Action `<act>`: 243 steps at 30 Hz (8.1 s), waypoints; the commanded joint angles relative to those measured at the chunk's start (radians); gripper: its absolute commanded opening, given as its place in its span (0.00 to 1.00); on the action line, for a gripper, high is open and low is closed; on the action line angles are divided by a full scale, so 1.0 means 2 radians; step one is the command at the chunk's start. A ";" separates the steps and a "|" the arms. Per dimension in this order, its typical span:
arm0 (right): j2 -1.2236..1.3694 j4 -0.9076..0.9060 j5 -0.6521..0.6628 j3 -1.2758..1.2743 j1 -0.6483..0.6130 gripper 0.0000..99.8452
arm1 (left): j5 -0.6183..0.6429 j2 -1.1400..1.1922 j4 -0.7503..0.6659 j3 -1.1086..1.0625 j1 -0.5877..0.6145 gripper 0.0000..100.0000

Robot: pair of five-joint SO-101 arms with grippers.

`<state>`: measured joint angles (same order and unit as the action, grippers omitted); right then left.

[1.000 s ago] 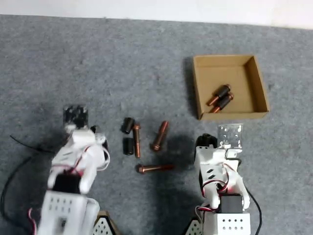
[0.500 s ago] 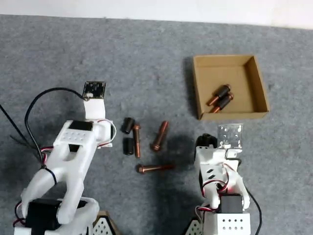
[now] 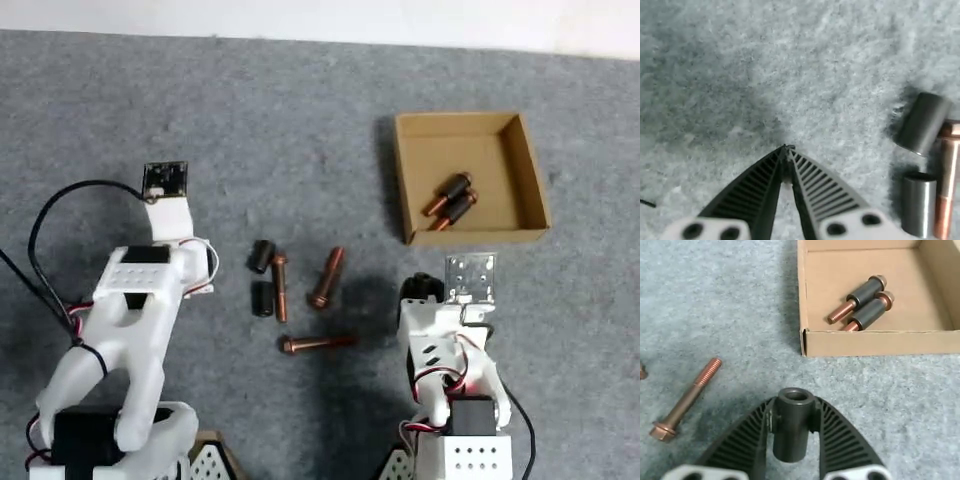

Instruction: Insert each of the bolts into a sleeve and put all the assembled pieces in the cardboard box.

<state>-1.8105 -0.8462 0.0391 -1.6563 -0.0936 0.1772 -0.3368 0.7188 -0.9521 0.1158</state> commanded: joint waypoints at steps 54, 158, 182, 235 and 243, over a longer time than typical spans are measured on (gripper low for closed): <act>-0.006 0.046 0.005 -0.013 0.005 0.00 | 0.145 -0.012 -0.025 0.047 -0.218 0.18; -0.006 0.045 0.005 -0.013 0.007 0.01 | 0.125 0.162 -0.005 0.124 -0.185 0.08; -0.006 0.045 0.005 -0.013 0.005 0.01 | 0.092 -0.145 -0.055 -0.054 -0.185 0.00; 0.000 0.191 0.007 -0.072 -0.305 0.01 | 0.184 -0.741 -0.197 -0.322 -0.201 0.01; 0.000 0.155 0.094 -0.072 -0.306 0.01 | 0.184 -0.741 -0.200 -0.314 -0.204 0.01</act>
<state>-1.8090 -0.5301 0.1987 -1.6686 -0.6935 0.5347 -1.7975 0.3491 -1.6640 -0.2770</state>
